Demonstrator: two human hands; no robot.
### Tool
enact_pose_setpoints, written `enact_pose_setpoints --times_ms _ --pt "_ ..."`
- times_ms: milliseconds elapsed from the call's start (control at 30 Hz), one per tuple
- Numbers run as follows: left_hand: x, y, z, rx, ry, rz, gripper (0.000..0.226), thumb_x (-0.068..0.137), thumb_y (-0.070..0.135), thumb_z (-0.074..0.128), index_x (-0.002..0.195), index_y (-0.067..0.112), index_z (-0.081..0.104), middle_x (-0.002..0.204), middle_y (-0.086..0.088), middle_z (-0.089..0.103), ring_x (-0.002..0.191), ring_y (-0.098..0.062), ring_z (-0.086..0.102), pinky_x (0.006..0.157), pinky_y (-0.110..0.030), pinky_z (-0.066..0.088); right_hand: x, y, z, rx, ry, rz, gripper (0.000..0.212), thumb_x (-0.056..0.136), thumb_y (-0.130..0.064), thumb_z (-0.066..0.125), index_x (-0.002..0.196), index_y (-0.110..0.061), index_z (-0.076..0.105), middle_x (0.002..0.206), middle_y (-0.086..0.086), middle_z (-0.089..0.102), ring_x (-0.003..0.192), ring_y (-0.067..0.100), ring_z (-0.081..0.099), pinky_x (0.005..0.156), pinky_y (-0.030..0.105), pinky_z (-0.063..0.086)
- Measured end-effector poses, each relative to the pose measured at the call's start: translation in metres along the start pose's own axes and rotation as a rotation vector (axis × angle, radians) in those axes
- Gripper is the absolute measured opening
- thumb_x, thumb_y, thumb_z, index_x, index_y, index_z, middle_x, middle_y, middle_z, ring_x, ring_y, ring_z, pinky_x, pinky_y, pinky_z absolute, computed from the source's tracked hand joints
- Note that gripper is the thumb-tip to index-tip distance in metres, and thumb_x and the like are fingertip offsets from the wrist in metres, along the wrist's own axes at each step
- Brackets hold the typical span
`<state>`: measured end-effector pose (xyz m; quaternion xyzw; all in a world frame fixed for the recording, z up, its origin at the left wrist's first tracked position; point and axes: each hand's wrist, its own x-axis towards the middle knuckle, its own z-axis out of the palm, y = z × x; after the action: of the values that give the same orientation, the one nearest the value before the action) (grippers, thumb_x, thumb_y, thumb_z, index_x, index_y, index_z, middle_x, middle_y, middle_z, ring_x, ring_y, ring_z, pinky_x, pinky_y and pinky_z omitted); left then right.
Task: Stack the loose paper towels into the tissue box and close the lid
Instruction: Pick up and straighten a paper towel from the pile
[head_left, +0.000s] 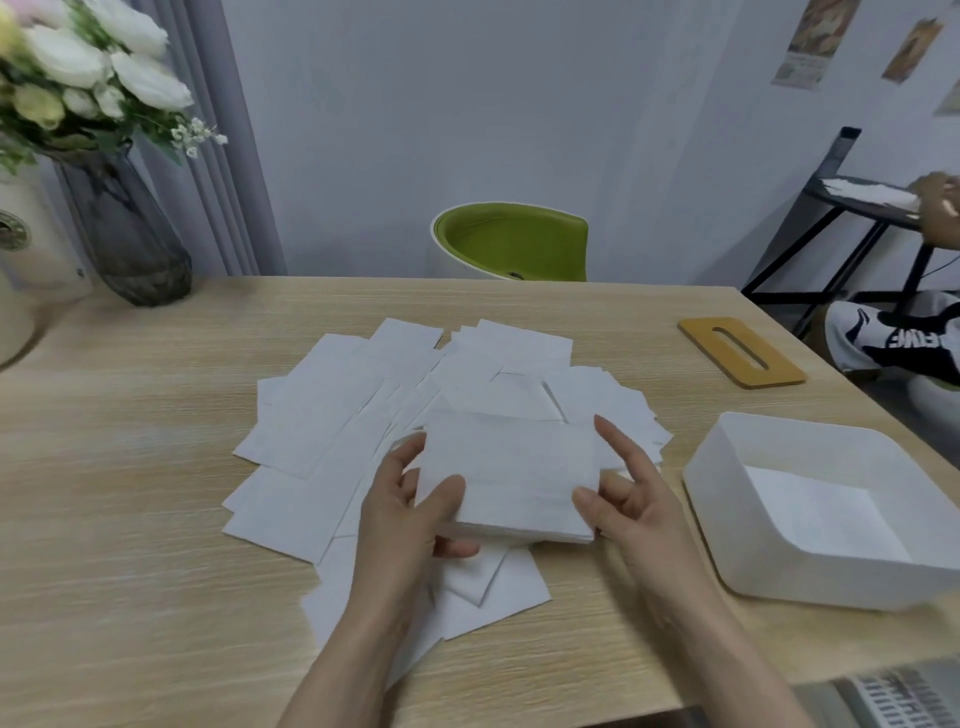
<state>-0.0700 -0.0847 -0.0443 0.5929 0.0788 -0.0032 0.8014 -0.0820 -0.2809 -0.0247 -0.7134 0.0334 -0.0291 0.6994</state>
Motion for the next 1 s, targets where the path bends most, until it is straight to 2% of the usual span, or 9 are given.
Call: enact_pose_setpoints --times_ms 67,167,233,300,533,667,867,933,1000 --pt "0.001 0.004 -0.003 0.065 -0.043 0.031 0.04 0.074 0.023 0.072 0.112 0.033 0.063 0.098 0.004 0.075 0.084 -0.014 0.072 0.055 -0.028 0.057 0.0 -0.002 -0.002 -0.02 0.02 -0.037 0.063 0.087 0.005 0.06 0.137 -0.032 0.045 0.067 0.009 0.058 0.072 0.018 0.056 0.074 0.024 0.046" --pt "0.004 0.011 -0.008 0.134 -0.074 0.129 0.027 0.071 0.026 0.073 0.098 0.027 0.073 0.099 0.005 0.076 0.094 -0.014 0.071 0.067 -0.025 0.057 0.001 -0.009 -0.006 -0.011 0.041 -0.082 0.056 0.084 0.003 0.064 0.127 -0.032 0.053 0.076 0.017 0.066 0.078 0.019 0.062 0.08 0.029 0.05" --pt "0.005 0.014 -0.009 0.171 -0.097 0.167 0.026 0.072 0.028 0.074 0.097 0.026 0.075 0.1 0.004 0.076 0.096 -0.016 0.07 0.078 -0.031 0.056 0.002 -0.012 -0.009 -0.049 0.047 -0.119 0.044 0.083 -0.001 0.066 0.116 -0.03 0.06 0.075 0.009 0.07 0.076 0.017 0.061 0.079 0.032 0.049" --pt "0.006 0.016 -0.01 0.203 -0.122 0.186 0.024 0.072 0.03 0.074 0.096 0.029 0.075 0.099 0.004 0.076 0.096 -0.021 0.069 0.086 -0.04 0.055 0.001 -0.012 -0.011 -0.069 0.037 -0.139 0.031 0.083 -0.001 0.066 0.104 -0.023 0.066 0.078 -0.001 0.073 0.073 0.013 0.062 0.072 0.025 0.051" --pt "0.009 0.015 -0.007 0.216 -0.131 0.203 0.019 0.073 0.029 0.073 0.091 0.032 0.075 0.097 -0.002 0.075 0.099 -0.035 0.065 0.094 -0.055 0.05 0.002 -0.003 -0.012 0.013 0.051 -0.125 0.021 0.082 0.003 0.066 0.088 -0.016 0.07 0.087 0.004 0.075 0.08 0.016 0.07 0.069 0.021 0.055" --pt "0.012 0.019 -0.007 0.208 -0.167 0.223 0.022 0.071 0.035 0.075 0.093 0.032 0.075 0.097 0.001 0.076 0.097 -0.029 0.068 0.091 -0.046 0.052 0.004 -0.005 -0.016 -0.019 0.051 -0.157 0.019 0.08 -0.006 0.069 0.087 -0.024 0.072 0.09 0.004 0.075 0.081 0.02 0.068 0.076 0.03 0.054" --pt "0.008 -0.005 -0.021 0.287 -0.212 0.173 0.011 0.08 0.015 0.074 0.088 0.024 0.074 0.092 -0.002 0.075 0.089 -0.019 0.07 0.077 -0.034 0.055 -0.004 0.019 -0.017 -0.057 0.015 -0.069 0.014 0.079 -0.001 0.07 0.086 -0.013 0.07 0.083 0.007 0.073 0.065 0.005 0.058 0.063 0.016 0.046" --pt "0.01 -0.007 -0.022 0.289 -0.194 0.197 0.016 0.084 0.004 0.072 0.087 0.021 0.073 0.09 -0.001 0.075 0.087 -0.017 0.07 0.075 -0.026 0.053 -0.004 0.022 -0.017 -0.066 0.027 -0.075 0.012 0.079 0.0 0.07 0.087 -0.009 0.07 0.084 0.011 0.071 0.066 0.006 0.058 0.064 0.016 0.046" --pt "0.012 -0.003 -0.021 0.281 -0.176 0.239 0.014 0.082 0.008 0.074 0.084 0.022 0.073 0.088 0.0 0.074 0.084 -0.015 0.069 0.074 -0.022 0.052 -0.003 0.02 -0.017 -0.091 0.053 -0.106 0.012 0.08 -0.002 0.07 0.084 -0.013 0.07 0.083 0.008 0.071 0.068 0.008 0.056 0.067 0.019 0.045"
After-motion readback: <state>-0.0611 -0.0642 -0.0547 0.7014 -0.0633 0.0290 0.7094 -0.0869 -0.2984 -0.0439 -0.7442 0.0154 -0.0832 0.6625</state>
